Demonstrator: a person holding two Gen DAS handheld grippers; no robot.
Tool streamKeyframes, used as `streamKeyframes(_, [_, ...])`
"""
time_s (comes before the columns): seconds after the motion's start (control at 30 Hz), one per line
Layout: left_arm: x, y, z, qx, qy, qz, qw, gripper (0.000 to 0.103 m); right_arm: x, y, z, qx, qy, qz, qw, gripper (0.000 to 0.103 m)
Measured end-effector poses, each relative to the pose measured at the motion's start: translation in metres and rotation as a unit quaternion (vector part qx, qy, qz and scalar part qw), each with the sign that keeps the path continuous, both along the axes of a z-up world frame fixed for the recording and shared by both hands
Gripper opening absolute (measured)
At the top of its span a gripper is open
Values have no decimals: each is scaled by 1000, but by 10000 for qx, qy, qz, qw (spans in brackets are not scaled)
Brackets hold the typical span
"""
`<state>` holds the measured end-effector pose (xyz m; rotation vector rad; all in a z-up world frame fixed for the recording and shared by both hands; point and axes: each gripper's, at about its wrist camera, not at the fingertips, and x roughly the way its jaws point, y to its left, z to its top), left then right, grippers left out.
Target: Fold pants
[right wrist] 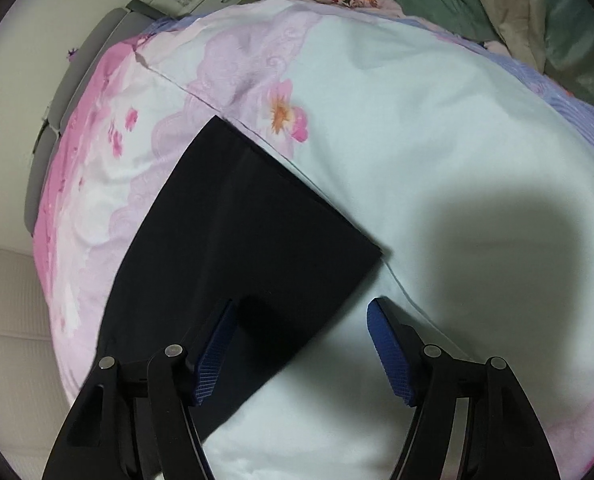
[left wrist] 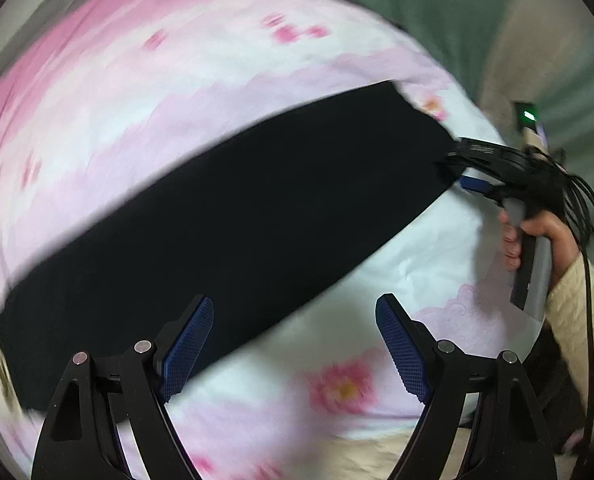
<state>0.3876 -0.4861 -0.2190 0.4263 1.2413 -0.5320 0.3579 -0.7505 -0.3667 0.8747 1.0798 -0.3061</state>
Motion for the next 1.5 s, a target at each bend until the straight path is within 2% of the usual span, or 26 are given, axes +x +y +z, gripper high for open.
streamKeyframes(0.1, [27,-34,1,-41,-469,-870,9951,83,3,1,-2,32,-90,-75,9999,66])
streamKeyframes(0.2, [58,-78,-4,-322,-661,-1770,9815,83,-3,-5,-7,169,-278,-216,9992,65])
streamKeyframes(0.33, [95,-139,-25,-593,-643,-3014,9495,83,-19,-11,-13,345,-643,-530,9959,57])
streamKeyframes(0.37, [106,-157,-35,-612,-544,-3338,9391,83,-23,-11,-15,364,-726,-611,9948,55])
streamKeyframes(0.43, [125,-186,-56,-510,-293,-3651,9291,79,-29,-12,-18,443,-861,-823,9919,46])
streamKeyframes(0.47, [136,-200,-67,-438,-158,-3737,9264,74,-35,-14,-22,510,-943,-993,9893,43])
streamKeyframes(0.53, [153,-221,-83,-384,120,-3824,9231,72,-42,-16,-27,605,-1040,-1218,9852,33])
streamKeyframes(0.6, [165,-234,-92,-434,328,-3902,9191,72,-47,-20,-32,736,-1153,-1382,9809,32])
streamKeyframes(0.7, [174,-251,-100,-492,417,-4012,9137,72,-48,-21,-36,799,-1253,-1444,9783,32])
streamKeyframes(0.77, [181,-261,-108,-528,740,-4080,9084,72,-47,-22,-37,800,-1285,-1450,9778,32])
streamKeyframes(1.03, [182,-287,-130,-407,1164,-4108,9033,72,-45,-19,-39,683,-1309,-1590,9762,32])
streamKeyframes(1.1, [180,-287,-140,-234,1368,-4178,8979,72,-44,-20,-41,687,-1324,-1663,9747,32])
streamKeyframes(1.2, [174,-278,-142,-100,1463,-4475,8822,68,-42,-22,-44,718,-1355,-1780,9720,32])
streamKeyframes(1.23, [175,-277,-142,-67,1472,-4471,8823,60,-45,-22,-44,725,-1370,-1801,9714,32])
streamKeyframes(1.27, [177,-277,-142,-23,1405,-4391,8874,42,-46,-24,-45,734,-1383,-1831,9705,32])
streamKeyframes(1.33, [185,-277,-141,-57,1482,-4190,8958,21,-45,-25,-47,753,-1408,-1909,9685,32])
streamKeyframes(1.37, [188,-275,-140,-111,1504,-4087,9001,16,-44,-25,-47,749,-1419,-1937,9678,31])
streamKeyframes(1.4, [189,-273,-137,-121,1447,-4063,9021,11,-43,-26,-48,744,-1399,-1997,9670,24])
streamKeyframes(1.43, [189,-272,-134,-126,1382,-4085,9021,10,-41,-27,-49,748,-1362,-2053,9663,16])
streamKeyframes(1.5, [186,-270,-118,-268,1235,-4159,9006,8,-44,-31,-51,962,-1296,-2191,9623,14])
